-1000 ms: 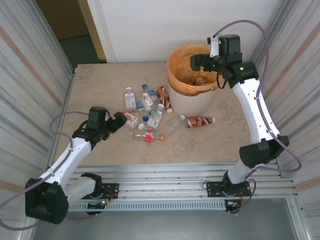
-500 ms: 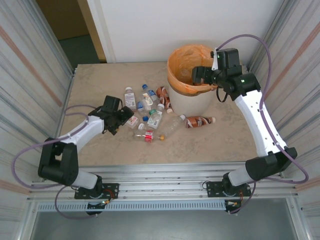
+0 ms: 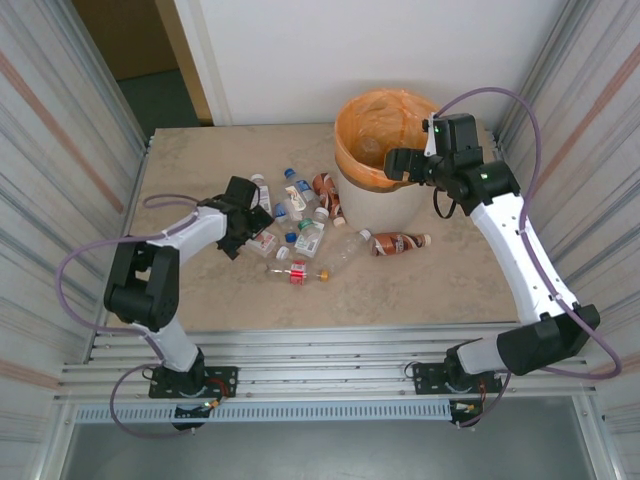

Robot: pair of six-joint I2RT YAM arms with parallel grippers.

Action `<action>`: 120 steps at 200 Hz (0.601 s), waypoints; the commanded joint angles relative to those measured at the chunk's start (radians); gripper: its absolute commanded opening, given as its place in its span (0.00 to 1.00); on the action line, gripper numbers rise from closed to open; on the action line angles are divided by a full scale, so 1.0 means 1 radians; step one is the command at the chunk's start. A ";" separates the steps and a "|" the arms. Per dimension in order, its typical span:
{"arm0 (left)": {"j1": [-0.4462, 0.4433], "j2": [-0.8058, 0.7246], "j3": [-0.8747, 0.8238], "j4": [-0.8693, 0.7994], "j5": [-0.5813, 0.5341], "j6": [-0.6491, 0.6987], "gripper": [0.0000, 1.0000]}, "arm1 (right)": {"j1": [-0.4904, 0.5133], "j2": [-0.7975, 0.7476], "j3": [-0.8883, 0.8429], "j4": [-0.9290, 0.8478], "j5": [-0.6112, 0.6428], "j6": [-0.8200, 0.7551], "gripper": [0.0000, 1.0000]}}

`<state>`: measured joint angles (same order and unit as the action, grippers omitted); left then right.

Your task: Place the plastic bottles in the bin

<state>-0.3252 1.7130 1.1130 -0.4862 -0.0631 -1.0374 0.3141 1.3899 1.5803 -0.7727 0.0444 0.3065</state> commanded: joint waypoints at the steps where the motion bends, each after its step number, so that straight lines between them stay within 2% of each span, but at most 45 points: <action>1: -0.008 0.027 0.042 -0.039 -0.031 -0.013 0.98 | 0.002 -0.031 -0.018 0.030 -0.021 0.006 0.98; 35: -0.008 0.074 0.066 -0.040 -0.034 -0.008 0.96 | 0.002 -0.036 -0.044 0.049 -0.049 0.013 0.98; 120: -0.001 0.152 0.082 -0.002 -0.032 -0.040 0.80 | 0.001 -0.054 -0.076 0.082 -0.091 0.024 0.98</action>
<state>-0.3275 1.8423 1.1717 -0.4969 -0.0753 -1.0546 0.3138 1.3586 1.5246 -0.7158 -0.0044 0.3077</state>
